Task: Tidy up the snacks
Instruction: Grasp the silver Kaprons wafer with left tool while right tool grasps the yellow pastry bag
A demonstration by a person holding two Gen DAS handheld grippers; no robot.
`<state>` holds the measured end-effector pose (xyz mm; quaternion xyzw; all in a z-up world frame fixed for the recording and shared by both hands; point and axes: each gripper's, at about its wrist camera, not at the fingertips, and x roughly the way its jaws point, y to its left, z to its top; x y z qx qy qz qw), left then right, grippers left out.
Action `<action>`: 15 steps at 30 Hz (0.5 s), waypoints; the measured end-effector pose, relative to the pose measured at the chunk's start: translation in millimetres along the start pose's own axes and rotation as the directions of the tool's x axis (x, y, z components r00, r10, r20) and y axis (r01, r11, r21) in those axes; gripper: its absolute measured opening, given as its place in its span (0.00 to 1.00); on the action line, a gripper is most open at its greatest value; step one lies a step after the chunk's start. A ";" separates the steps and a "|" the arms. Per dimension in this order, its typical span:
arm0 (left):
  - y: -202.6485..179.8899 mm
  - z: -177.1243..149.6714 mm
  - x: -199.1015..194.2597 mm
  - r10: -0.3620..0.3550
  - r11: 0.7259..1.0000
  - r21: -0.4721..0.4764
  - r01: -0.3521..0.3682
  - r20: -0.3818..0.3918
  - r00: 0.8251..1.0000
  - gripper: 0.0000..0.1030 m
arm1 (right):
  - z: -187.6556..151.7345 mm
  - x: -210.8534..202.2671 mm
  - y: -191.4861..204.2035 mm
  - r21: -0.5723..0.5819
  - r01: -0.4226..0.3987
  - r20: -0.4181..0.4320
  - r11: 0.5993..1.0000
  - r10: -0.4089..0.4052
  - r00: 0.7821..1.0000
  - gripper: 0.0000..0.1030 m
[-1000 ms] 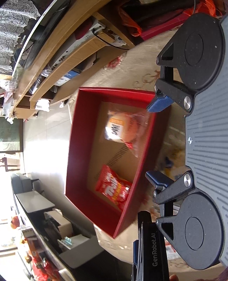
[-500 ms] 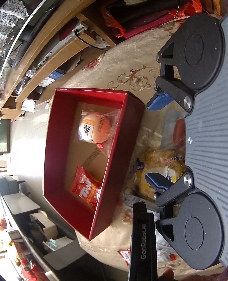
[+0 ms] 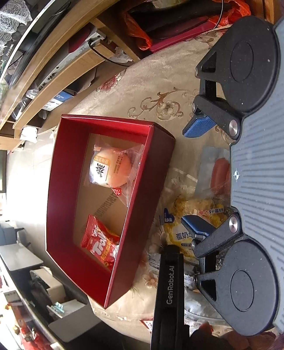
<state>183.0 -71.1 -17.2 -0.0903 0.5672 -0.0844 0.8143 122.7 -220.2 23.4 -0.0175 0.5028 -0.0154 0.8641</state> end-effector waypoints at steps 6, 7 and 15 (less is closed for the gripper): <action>11.4 0.2 3.3 -0.039 0.997 -0.072 0.038 -0.022 0.999 0.67 | 0.8 2.2 -1.5 -0.001 -0.002 -0.009 1.000 0.002 1.000 0.81; 13.3 -0.2 2.9 -0.042 0.996 -0.077 0.040 -0.023 0.999 0.65 | 0.7 2.9 -1.0 -0.003 -0.003 -0.012 1.000 0.003 1.000 0.81; 13.8 -1.9 -11.6 0.010 0.999 -0.035 -0.010 0.013 1.000 0.51 | 0.8 6.3 11.1 -0.046 -0.019 -0.025 0.999 0.018 1.000 0.83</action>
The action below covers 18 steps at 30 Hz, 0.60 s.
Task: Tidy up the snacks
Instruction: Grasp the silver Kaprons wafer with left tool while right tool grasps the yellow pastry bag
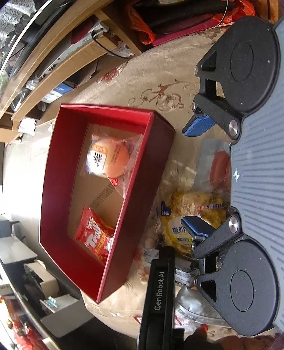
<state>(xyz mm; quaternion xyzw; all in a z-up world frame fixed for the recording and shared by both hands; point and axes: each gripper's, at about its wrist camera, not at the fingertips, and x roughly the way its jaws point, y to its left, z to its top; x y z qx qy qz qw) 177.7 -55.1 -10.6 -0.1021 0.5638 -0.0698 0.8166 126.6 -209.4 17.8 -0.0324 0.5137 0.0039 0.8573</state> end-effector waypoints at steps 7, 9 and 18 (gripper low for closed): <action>1.9 1.8 -3.1 0.020 0.999 0.032 -0.020 -0.006 1.000 0.48 | 3.5 7.5 14.2 -0.024 -0.024 -0.021 0.999 0.023 1.000 0.83; 4.5 3.2 -1.6 0.014 1.000 0.019 -0.013 -0.018 1.000 0.53 | 5.3 11.3 17.9 -0.028 -0.027 -0.028 0.999 0.026 0.999 0.85; 8.8 6.1 10.5 0.003 1.000 -0.023 -0.004 -0.050 0.999 0.64 | 7.4 20.6 17.6 -0.031 -0.042 -0.046 0.999 0.041 0.998 0.93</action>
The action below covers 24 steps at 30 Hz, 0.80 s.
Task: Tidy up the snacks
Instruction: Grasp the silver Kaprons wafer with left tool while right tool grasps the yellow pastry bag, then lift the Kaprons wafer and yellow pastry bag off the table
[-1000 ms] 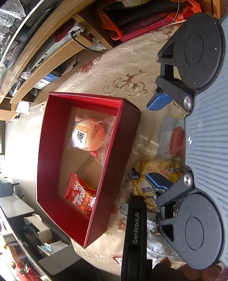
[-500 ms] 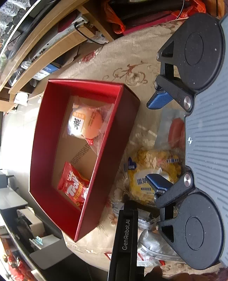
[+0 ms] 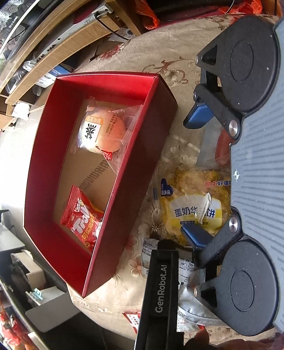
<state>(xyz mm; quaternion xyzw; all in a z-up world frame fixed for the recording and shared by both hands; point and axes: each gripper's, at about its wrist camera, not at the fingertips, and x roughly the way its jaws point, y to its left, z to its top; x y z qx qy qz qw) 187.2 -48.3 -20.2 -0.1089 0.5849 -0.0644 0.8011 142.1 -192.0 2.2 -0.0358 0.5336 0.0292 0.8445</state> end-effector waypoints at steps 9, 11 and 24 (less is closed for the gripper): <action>-4.4 0.7 4.4 0.012 1.000 0.013 -0.012 -0.005 1.000 0.64 | 3.5 10.3 9.1 0.000 -0.065 -0.011 0.998 0.065 0.998 0.91; -4.9 1.2 7.0 0.023 1.000 0.022 -0.022 -0.015 1.000 0.64 | 3.9 15.3 5.9 0.028 -0.090 -0.032 0.996 0.091 0.995 0.90; -18.1 0.9 12.6 0.110 0.990 0.081 -0.112 0.018 0.994 0.69 | -3.1 17.3 32.0 -0.084 -0.010 -0.038 0.996 0.007 0.999 0.91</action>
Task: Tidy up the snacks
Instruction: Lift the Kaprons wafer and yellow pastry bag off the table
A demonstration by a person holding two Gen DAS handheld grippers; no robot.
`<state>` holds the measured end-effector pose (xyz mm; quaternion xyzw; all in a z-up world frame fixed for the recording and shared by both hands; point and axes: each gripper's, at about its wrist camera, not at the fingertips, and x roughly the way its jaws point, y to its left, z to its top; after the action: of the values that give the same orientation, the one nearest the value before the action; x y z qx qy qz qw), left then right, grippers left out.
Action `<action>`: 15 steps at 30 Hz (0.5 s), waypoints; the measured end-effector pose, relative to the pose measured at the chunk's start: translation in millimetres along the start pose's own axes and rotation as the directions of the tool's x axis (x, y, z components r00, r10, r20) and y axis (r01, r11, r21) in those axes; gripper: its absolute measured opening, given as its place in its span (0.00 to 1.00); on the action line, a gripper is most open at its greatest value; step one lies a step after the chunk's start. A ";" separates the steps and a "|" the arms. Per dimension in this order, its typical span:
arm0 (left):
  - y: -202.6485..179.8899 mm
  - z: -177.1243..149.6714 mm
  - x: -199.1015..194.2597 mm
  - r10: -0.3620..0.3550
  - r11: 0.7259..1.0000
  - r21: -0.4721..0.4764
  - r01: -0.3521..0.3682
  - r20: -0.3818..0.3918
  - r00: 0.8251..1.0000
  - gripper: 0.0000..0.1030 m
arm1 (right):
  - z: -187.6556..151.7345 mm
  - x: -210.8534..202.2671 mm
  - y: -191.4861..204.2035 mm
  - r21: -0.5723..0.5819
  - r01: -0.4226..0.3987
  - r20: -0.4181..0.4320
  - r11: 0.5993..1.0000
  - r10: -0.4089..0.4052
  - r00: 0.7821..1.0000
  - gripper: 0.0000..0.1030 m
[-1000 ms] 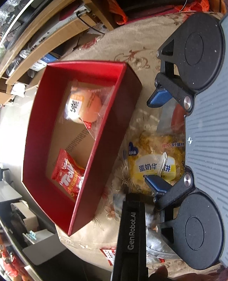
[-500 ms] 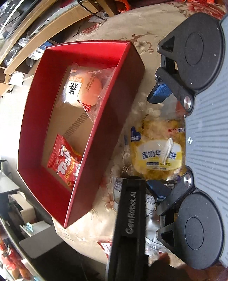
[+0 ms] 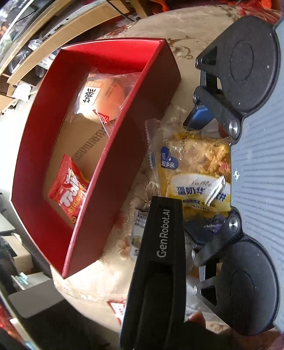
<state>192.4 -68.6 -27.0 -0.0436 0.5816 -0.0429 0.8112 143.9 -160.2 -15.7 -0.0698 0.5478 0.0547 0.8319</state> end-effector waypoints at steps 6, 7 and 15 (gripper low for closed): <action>-1.6 0.1 3.6 0.033 0.999 0.032 -0.032 -0.008 0.999 0.69 | -4.2 -4.4 -10.4 0.013 0.006 0.019 1.000 -0.007 1.000 0.74; -2.1 0.6 3.8 0.037 0.999 0.032 -0.036 -0.004 0.999 0.67 | -4.3 -6.1 -14.4 0.021 0.013 0.027 1.000 -0.014 1.000 0.71; -8.2 -2.9 4.5 0.066 0.996 0.065 -0.067 0.012 0.998 0.52 | -2.9 -15.2 -37.1 0.086 -0.040 0.047 0.996 0.036 0.998 0.58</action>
<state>190.9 -77.4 -31.2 0.0022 0.5772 -0.0349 0.8159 141.5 -197.5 -0.7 -0.0220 0.5320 0.0484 0.8451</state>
